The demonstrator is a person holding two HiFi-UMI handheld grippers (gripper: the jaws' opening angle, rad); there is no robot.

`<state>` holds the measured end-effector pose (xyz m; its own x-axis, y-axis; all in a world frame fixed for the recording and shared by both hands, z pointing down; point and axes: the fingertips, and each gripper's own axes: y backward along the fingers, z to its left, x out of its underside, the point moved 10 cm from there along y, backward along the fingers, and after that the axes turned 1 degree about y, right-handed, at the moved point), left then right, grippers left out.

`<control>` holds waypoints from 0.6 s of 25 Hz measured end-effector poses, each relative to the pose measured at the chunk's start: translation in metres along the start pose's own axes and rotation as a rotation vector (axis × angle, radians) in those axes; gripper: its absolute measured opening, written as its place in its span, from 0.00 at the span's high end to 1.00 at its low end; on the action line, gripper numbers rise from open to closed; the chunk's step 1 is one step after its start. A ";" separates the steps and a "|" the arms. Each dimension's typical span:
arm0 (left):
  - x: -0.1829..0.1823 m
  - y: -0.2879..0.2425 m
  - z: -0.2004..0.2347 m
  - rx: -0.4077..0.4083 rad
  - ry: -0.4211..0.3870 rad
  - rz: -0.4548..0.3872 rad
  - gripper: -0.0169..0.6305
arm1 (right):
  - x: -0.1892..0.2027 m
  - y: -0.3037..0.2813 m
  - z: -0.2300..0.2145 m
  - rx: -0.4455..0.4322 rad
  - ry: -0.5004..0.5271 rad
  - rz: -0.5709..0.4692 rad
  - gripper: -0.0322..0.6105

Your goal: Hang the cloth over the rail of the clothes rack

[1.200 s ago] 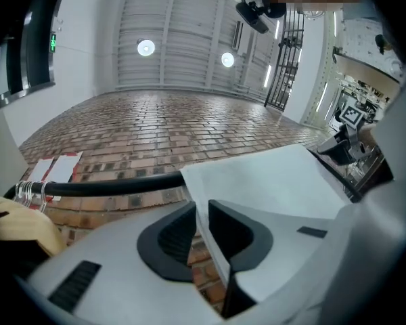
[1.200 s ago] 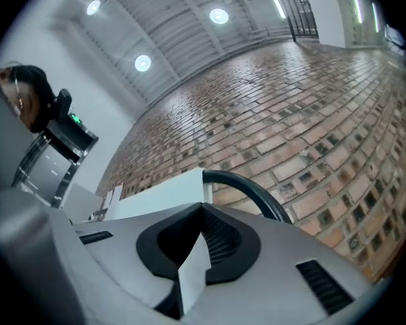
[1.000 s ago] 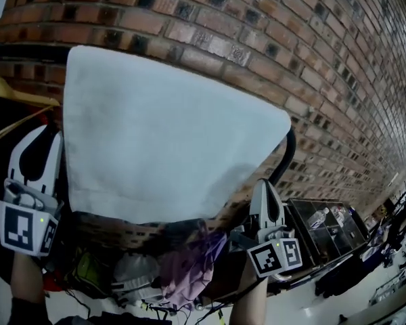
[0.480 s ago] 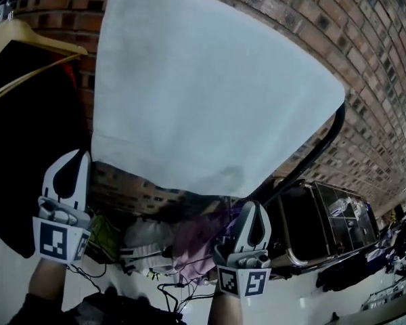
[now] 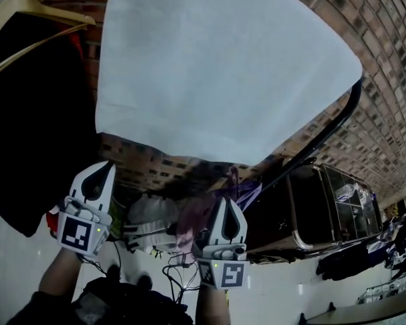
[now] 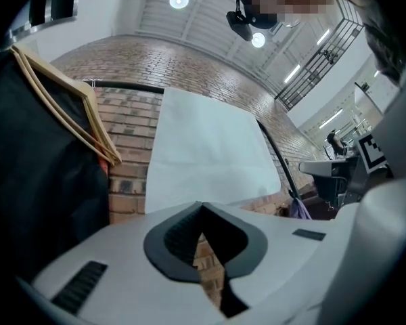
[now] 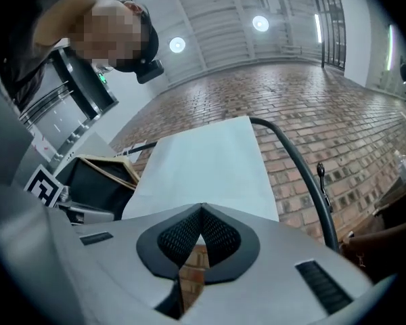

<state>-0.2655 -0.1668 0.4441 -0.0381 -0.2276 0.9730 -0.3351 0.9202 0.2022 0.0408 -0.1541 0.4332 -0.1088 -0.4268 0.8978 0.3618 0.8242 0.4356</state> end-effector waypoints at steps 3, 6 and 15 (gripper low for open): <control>0.011 0.005 -0.009 0.017 0.007 0.036 0.96 | 0.015 0.012 0.002 -0.012 -0.002 0.060 0.92; 0.017 0.007 -0.016 0.030 0.011 0.070 0.96 | 0.025 0.020 0.002 -0.019 0.019 0.121 0.92; 0.022 0.014 -0.027 0.053 0.021 0.115 0.95 | 0.030 0.032 0.004 -0.036 0.032 0.191 0.92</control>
<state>-0.2461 -0.1500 0.4711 -0.0598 -0.1141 0.9917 -0.3793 0.9215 0.0831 0.0455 -0.1393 0.4740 -0.0061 -0.2756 0.9612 0.4059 0.8778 0.2543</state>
